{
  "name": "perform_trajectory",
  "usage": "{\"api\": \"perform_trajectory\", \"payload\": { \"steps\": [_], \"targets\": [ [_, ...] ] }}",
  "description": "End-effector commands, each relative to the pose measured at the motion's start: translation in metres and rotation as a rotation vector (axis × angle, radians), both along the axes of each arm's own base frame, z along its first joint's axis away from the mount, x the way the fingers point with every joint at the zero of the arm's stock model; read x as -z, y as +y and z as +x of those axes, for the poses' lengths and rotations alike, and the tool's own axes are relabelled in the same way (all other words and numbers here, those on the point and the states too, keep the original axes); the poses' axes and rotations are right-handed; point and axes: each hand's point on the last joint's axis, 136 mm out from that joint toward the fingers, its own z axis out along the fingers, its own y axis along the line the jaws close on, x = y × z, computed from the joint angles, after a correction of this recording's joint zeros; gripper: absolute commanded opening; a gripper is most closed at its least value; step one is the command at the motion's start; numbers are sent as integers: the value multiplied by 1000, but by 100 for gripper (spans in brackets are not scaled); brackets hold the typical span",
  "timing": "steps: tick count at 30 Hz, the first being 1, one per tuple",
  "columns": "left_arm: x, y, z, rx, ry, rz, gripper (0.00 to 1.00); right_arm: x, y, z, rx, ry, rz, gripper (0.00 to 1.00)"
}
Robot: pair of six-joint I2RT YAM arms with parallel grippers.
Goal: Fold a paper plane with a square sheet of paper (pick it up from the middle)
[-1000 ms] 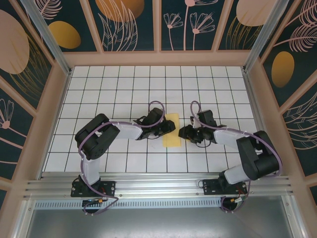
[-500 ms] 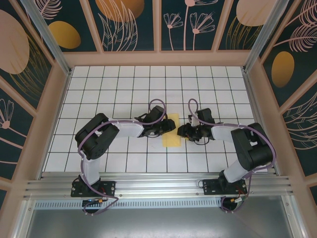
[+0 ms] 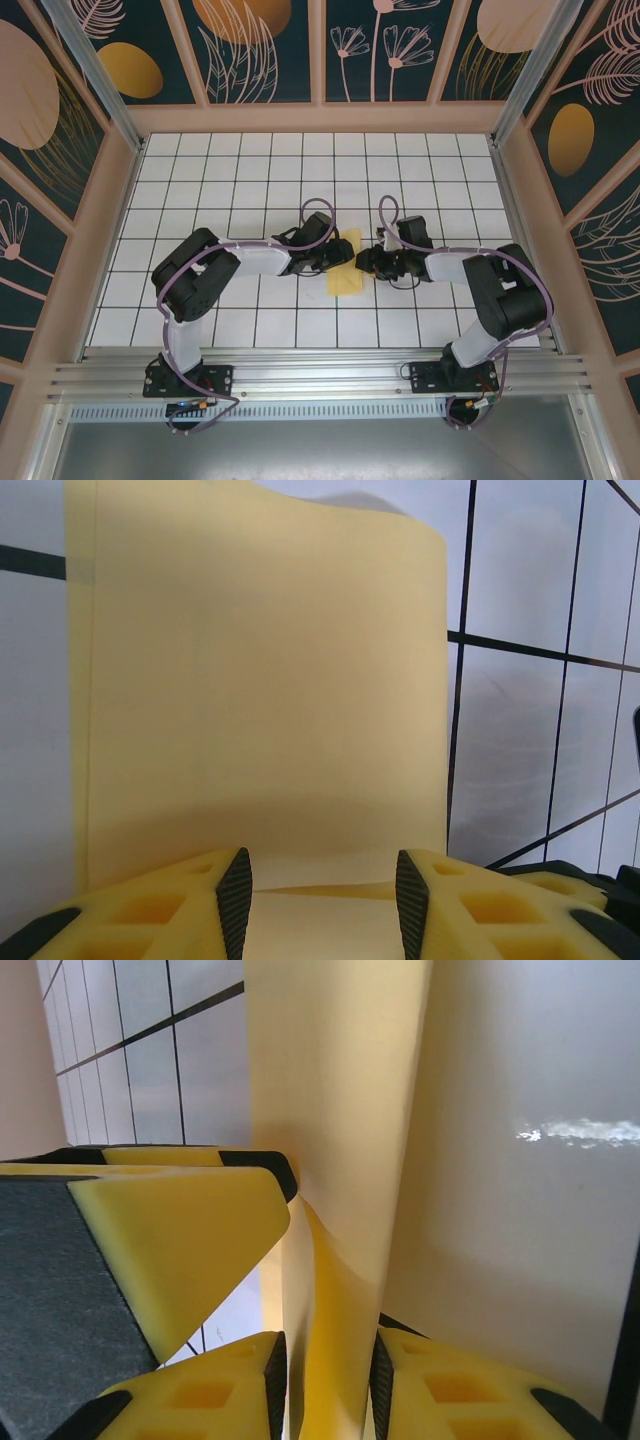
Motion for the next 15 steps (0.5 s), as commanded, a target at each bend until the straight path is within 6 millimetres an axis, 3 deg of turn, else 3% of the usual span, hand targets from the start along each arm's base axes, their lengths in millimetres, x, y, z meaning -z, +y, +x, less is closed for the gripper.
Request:
{"api": "perform_trajectory", "payload": {
  "steps": [1,9,15],
  "targets": [
    [-2,3,5,-11,-8,18,46,1,5,-1,-15,3,35,31],
    [-26,2,10,-43,-38,-48,51,1,6,-2,-13,-1,52,19],
    [-72,23,15,-125,-130,-103,60,-19,6,2,-16,-46,52,10]
  ]
}}
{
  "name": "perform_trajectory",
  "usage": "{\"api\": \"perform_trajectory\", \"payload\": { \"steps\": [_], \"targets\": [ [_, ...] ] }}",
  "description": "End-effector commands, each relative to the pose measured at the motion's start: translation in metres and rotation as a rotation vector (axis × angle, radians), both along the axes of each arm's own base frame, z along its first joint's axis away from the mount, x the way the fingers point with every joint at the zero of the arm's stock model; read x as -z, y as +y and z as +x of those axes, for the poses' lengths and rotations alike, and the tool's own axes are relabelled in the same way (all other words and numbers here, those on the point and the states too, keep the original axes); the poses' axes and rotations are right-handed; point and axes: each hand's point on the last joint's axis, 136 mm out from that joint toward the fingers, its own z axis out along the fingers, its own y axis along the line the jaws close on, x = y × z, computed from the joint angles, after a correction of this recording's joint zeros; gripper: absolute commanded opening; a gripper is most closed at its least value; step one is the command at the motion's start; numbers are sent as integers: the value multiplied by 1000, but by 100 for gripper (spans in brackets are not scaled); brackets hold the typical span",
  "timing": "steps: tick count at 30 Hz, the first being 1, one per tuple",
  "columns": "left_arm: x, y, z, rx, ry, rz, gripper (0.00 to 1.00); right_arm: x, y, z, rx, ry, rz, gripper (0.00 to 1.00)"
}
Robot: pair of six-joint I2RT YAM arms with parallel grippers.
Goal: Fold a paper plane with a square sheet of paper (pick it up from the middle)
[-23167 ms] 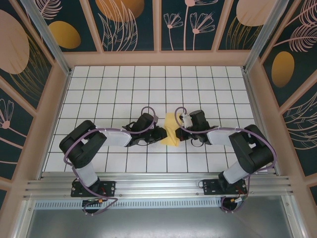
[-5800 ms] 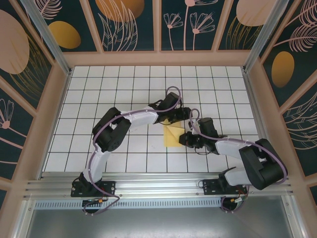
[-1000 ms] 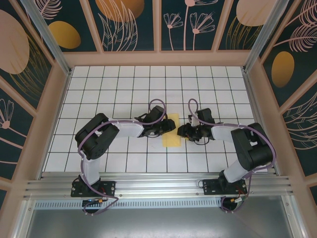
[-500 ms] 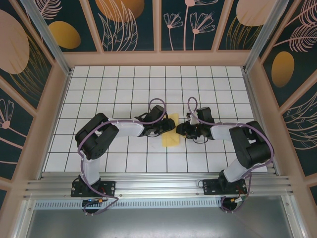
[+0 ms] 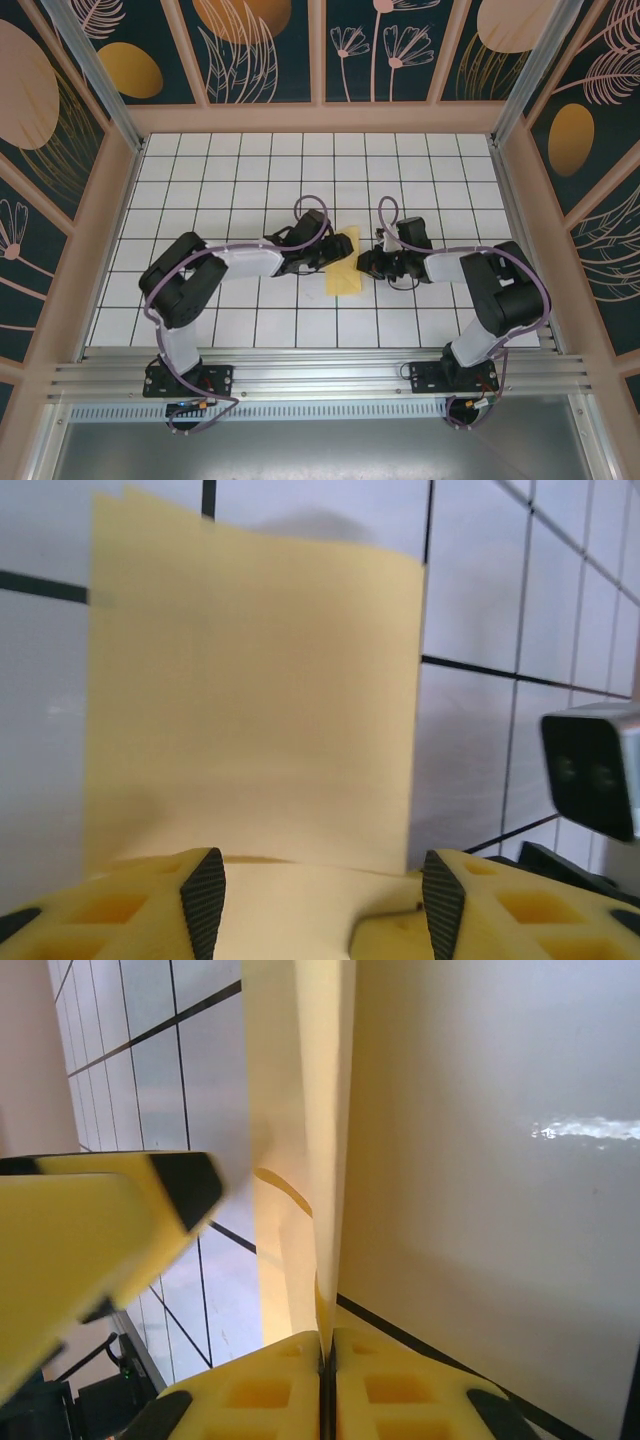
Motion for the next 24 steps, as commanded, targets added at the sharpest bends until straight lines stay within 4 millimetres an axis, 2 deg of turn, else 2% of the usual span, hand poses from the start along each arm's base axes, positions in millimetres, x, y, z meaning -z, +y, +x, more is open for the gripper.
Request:
{"api": "perform_trajectory", "payload": {
  "steps": [1,3,7,11,16,19,21,24],
  "targets": [
    [-47,22,10,-92,-109,-52,61,-25,3,4,-14,-63,14,8],
    [-62,40,8,-137,-150,-49,64,-35,-1,6,-2,-91,-29,7],
    [-83,85,1,-241,-238,-6,73,-57,-17,9,47,-171,-234,6],
    [-92,123,-6,-310,-306,14,87,-74,-44,9,148,-253,-571,6],
    [-98,152,-10,-347,-371,90,97,-92,-75,-2,281,-275,-969,5],
    [-104,168,-11,-379,-417,150,99,-100,-78,-10,297,-293,-1128,4],
    [-104,183,-13,-421,-422,178,98,-101,-74,-13,284,-305,-1198,8],
    [-99,203,-18,-487,-390,177,98,-86,-62,-16,221,-286,-1278,8]
  ]
}}
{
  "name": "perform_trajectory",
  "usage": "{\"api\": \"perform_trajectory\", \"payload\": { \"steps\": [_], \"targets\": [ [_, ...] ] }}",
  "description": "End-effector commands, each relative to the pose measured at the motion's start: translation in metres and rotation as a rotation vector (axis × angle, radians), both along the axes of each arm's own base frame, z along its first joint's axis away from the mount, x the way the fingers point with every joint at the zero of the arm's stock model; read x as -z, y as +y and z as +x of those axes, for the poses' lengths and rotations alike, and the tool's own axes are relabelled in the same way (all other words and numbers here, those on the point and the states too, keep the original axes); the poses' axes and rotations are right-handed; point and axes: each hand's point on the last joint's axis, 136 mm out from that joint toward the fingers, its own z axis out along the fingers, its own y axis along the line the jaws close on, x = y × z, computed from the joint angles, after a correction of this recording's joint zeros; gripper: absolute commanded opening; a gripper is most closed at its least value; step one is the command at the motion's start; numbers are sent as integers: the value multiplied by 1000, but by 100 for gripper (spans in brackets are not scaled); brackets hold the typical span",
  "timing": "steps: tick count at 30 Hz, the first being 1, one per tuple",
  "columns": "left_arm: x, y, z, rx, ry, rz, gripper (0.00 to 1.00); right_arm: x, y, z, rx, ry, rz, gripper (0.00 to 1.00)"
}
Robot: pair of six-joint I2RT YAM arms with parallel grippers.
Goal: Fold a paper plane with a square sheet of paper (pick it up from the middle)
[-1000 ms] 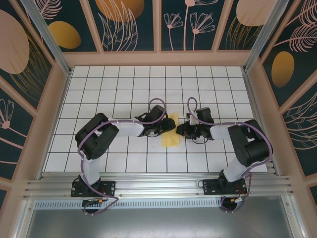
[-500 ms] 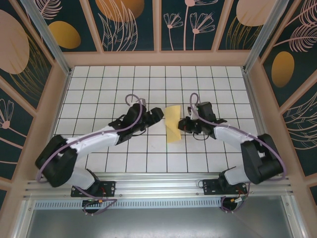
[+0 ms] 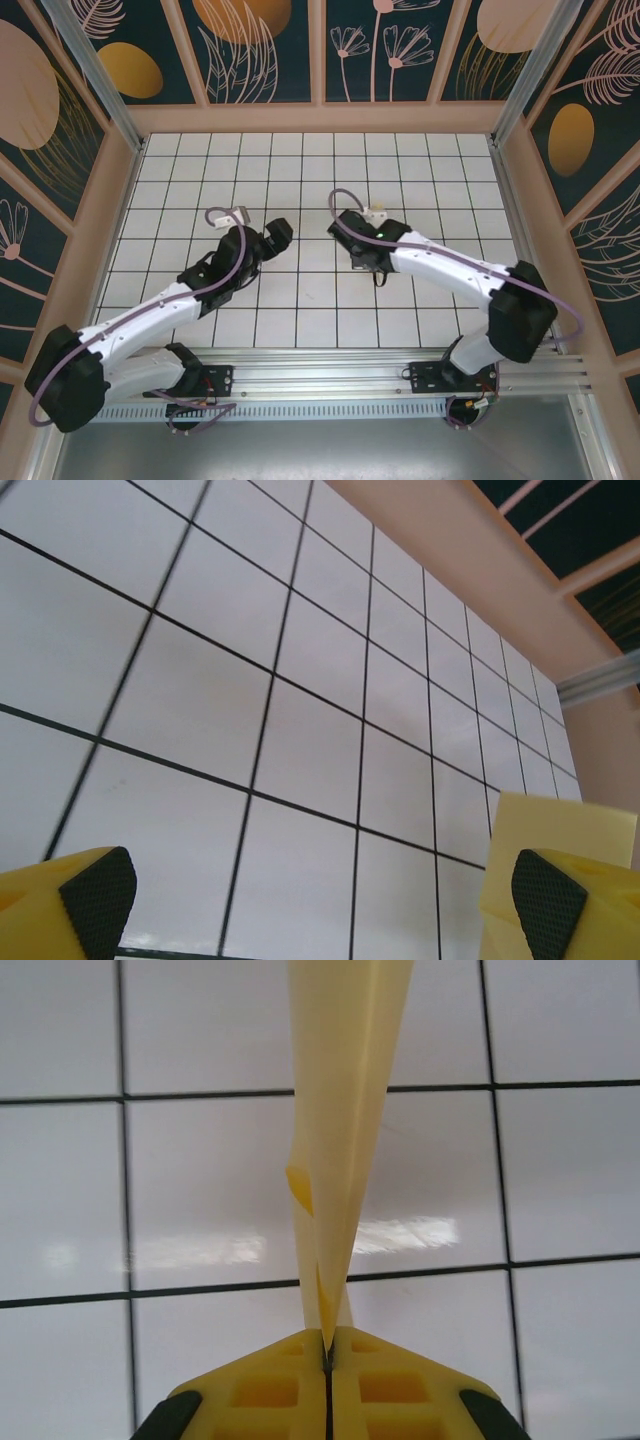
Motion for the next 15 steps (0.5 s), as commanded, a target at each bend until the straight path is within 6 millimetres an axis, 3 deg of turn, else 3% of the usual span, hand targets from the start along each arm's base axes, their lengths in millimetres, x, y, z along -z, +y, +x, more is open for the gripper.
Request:
{"api": "perform_trajectory", "payload": {
  "steps": [1,4,8,12,15],
  "targets": [
    [13,34,-5,-106,33,50,98,6,-21,-7,39,18,-234,8],
    [11,46,-12,-144,23,22,98,27,1,-10,-6,67,-289,10],
    [5,66,-22,-210,-2,-8,99,60,47,-13,-93,151,-258,15],
    [1,87,-34,-277,-21,-22,99,95,110,-22,-210,257,-71,23],
    [0,92,-38,-285,-28,-28,98,96,145,-26,-273,279,99,32]
  ]
}}
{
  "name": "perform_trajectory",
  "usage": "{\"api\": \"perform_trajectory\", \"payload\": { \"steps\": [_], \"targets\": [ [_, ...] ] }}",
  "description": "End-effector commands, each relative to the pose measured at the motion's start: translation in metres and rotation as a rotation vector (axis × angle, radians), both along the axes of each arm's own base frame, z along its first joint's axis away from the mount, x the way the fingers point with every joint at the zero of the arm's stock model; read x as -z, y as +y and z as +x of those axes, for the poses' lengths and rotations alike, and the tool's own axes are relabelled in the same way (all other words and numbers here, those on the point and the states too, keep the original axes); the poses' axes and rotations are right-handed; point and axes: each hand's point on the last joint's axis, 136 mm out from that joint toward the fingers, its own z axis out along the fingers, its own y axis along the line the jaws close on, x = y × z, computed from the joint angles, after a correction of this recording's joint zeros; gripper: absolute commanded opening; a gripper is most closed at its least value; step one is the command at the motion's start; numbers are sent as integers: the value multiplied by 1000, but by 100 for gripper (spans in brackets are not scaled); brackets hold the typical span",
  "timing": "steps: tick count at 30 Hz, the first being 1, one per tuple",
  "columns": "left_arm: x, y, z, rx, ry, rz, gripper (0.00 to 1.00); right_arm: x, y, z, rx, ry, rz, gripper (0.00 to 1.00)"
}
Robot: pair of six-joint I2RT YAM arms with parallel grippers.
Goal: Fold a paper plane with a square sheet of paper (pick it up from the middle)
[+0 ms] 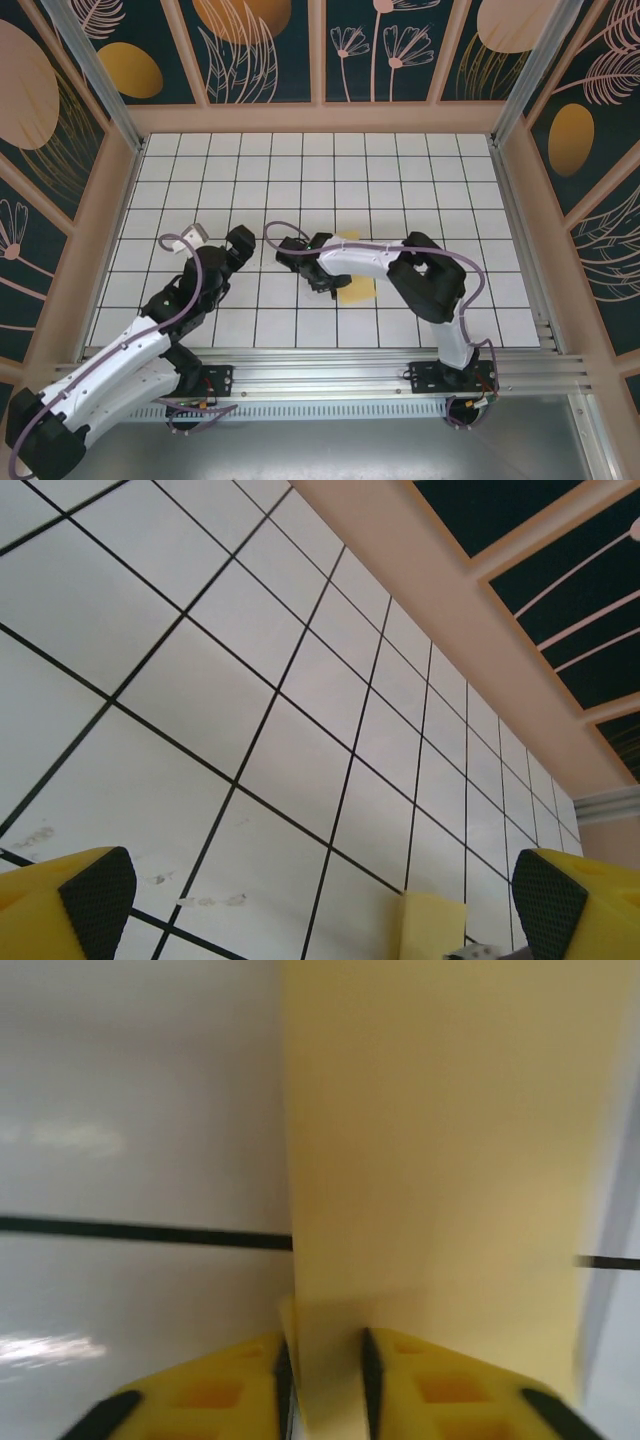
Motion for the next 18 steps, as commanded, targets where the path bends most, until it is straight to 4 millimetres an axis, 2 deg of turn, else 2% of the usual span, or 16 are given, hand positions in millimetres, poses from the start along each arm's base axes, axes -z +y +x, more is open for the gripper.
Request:
{"api": "perform_trajectory", "payload": {
  "steps": [1,3,5,7,9,11,13,14,16,18],
  "targets": [
    [12,14,-6,-49,33,26,99,-14,57,-5,-80,50,277,37],
    [13,10,-6,-26,38,23,98,-36,67,-5,-88,20,403,50],
    [11,0,-3,19,33,15,99,-58,66,-7,-95,-13,519,58],
    [9,-17,3,90,27,4,99,-80,54,-7,-76,-56,621,60],
    [6,-43,11,196,17,-9,99,-95,40,-5,-59,-93,715,59],
    [6,-74,19,318,22,-25,98,-108,29,-5,-52,-89,860,49],
    [9,-110,27,461,40,-47,91,-115,13,-4,-35,-79,1028,29],
    [9,-126,31,522,44,-62,87,-117,7,-5,-30,-73,1090,24],
    [16,-158,39,638,78,-96,75,-119,-2,-9,-38,-46,1201,17],
    [31,-176,48,675,135,-115,61,-113,-5,-11,-47,-14,1214,11]
  ]
}}
